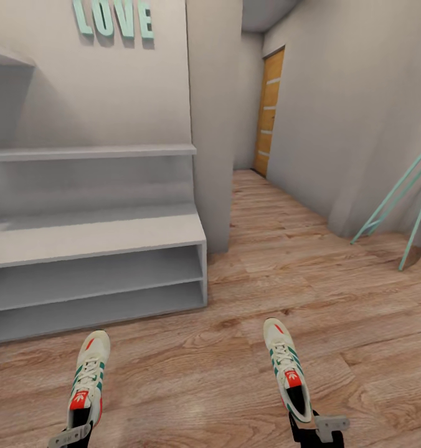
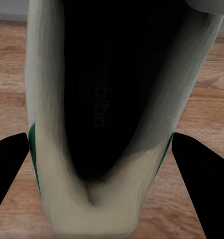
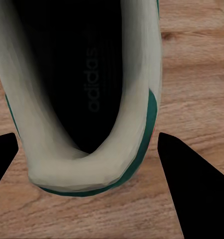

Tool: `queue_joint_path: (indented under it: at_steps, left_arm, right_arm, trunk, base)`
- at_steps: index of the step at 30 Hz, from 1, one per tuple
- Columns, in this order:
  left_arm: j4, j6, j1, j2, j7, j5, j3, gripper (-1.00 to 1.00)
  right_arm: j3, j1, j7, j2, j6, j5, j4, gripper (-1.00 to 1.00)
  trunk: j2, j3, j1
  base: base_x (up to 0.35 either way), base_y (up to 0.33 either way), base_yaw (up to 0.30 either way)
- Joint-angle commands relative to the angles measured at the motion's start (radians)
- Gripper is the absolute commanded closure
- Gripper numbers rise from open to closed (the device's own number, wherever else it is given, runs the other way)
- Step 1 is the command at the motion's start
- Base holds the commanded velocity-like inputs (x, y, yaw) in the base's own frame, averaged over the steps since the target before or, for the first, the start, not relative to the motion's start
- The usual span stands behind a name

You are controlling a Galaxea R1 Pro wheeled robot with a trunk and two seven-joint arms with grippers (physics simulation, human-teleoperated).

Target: Pick up the two gym shoes and the two sandals from the corridor floor and place them onto the hallstand (shoe rack) in the corridor, making sure they are on the rack and not on the floor. Arrange them so the two gym shoes are next to each other and the two sandals are next to each other.

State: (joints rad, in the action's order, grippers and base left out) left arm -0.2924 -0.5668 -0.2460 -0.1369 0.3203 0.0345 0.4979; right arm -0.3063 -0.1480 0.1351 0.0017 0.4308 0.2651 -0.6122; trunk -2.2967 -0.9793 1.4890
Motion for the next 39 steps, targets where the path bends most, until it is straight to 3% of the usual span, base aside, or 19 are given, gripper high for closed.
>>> queue_joint_path:
  at_steps: [1, 23, 31, 34, 39]
  left_arm:
    - [0.001, -0.002, -0.001, 0.000, 0.006, 0.004, 0.008, 1.00]
    - [0.000, 0.000, -0.001, 0.000, 0.007, 0.006, 0.007, 1.00]
    - [-0.002, 0.018, -0.013, -0.004, 0.006, 0.012, 0.001, 1.00]
    - [-0.008, 0.036, -0.017, -0.005, 0.006, 0.013, -0.001, 1.00]
    - [-0.031, 0.152, -0.057, -0.003, 0.006, 0.014, -0.002, 1.00]
  right_arm:
    - [-0.007, -0.001, 0.009, 0.000, 0.004, 0.004, 0.000, 1.00]
    - [-0.010, -0.001, 0.005, -0.001, 0.004, 0.002, -0.002, 1.00]
    - [-0.014, -0.001, 0.000, -0.006, 0.005, -0.001, -0.006, 1.00]
    - [-0.031, -0.001, 0.000, -0.009, 0.004, -0.002, -0.006, 1.00]
    - [-0.115, -0.001, 0.002, -0.011, 0.002, -0.003, -0.009, 1.00]
  trunk:
    - [0.000, -0.001, 0.000]
    - [0.000, -0.001, 0.000]
    - [0.000, -0.001, 0.000]
    - [0.000, -0.001, 0.000]
    - [0.000, -0.001, 0.000]
  base:
    - [0.000, 0.000, 0.006]
    - [0.000, -0.087, 0.002]
    - [0.000, -0.001, 0.197]
    - [0.000, 0.000, 0.264]
    - [0.000, 0.000, 0.273]
